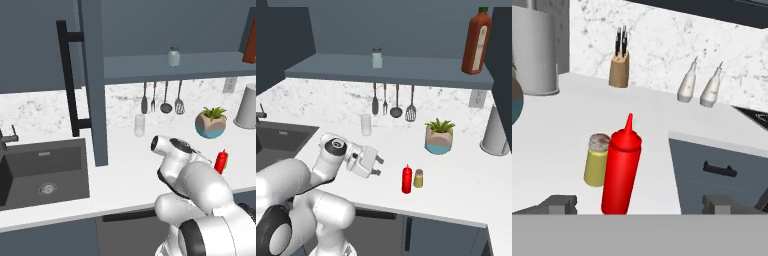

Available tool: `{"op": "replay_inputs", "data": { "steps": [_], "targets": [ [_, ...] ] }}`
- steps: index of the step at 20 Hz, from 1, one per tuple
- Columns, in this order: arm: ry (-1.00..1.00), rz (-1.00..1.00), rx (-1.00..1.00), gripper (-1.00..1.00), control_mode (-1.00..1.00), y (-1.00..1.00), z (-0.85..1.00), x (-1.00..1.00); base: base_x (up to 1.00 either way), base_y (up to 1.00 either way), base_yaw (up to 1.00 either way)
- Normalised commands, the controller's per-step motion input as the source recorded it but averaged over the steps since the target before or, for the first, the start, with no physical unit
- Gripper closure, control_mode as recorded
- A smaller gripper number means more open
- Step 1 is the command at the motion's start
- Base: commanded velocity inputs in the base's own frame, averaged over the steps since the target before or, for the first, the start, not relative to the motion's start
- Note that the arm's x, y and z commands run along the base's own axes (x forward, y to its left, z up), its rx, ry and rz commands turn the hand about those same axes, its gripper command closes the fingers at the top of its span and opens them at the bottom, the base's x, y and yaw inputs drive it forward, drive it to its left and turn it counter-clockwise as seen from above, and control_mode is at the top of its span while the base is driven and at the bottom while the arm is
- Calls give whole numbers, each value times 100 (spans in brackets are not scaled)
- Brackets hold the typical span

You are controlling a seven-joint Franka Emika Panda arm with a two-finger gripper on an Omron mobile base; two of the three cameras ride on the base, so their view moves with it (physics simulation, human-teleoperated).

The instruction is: Put the shaker and condiment bottle from the counter next to their counterparts in the cabinet.

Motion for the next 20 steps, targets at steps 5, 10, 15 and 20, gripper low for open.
{"op": "replay_inputs", "data": {
  "steps": [5, 10, 15, 20],
  "targets": [
    [-7, -3, 0, -100, -100, -29, -25, 8, 0, 0, 0],
    [-2, -4, 0, -100, -100, -23, -33, 0, 0, 0, 0],
    [-1, -4, 0, -100, -100, -23, -24, 0, 0, 0, 0],
    [0, -4, 0, -100, -100, -11, -6, 13, 0, 0, 0]
  ]
}}
